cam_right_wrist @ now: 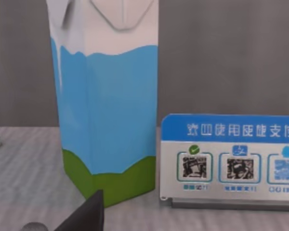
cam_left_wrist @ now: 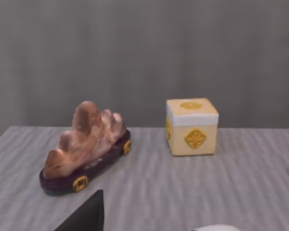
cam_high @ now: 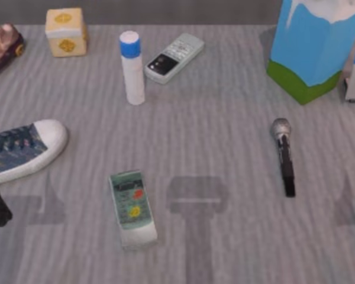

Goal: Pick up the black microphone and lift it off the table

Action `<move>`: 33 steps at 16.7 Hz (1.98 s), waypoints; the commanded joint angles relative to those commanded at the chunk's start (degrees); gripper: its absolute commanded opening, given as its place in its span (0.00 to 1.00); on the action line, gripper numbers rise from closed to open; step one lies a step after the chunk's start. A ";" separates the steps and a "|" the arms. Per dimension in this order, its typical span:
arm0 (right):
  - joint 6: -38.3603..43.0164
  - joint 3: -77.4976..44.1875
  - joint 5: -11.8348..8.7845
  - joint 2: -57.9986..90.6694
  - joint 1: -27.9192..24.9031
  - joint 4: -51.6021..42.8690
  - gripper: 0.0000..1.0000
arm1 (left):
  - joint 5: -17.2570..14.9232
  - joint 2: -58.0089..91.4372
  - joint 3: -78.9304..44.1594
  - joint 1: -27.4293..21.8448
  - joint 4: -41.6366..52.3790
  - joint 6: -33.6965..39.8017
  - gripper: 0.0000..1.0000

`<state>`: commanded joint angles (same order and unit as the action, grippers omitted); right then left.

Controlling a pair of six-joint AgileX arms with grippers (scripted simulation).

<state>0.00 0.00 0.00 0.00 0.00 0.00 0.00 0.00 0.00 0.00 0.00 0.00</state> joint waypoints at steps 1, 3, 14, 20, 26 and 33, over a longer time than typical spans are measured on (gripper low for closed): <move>0.00 0.00 0.00 0.00 0.00 0.00 1.00 | 0.00 0.00 0.00 0.00 0.00 0.00 1.00; 0.17 -0.56 -0.01 0.57 -0.18 -0.38 1.00 | 0.00 0.00 0.00 0.00 0.00 0.00 1.00; 10.36 -35.21 1.04 45.72 -9.47 -23.92 1.00 | 0.00 0.00 0.00 0.00 0.00 0.00 1.00; 17.61 -59.63 1.75 81.60 -16.35 -41.85 1.00 | 0.00 0.00 0.00 0.00 0.00 0.00 1.00; 23.14 -78.84 2.16 106.12 -21.53 -54.31 1.00 | 0.00 0.00 0.00 0.00 0.00 0.00 1.00; 24.94 -85.54 2.31 113.75 -23.25 -58.02 1.00 | 0.00 0.00 0.00 0.00 0.00 0.00 1.00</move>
<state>24.94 -85.54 2.31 113.75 -23.25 -58.02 0.00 0.00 0.00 0.00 0.00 0.00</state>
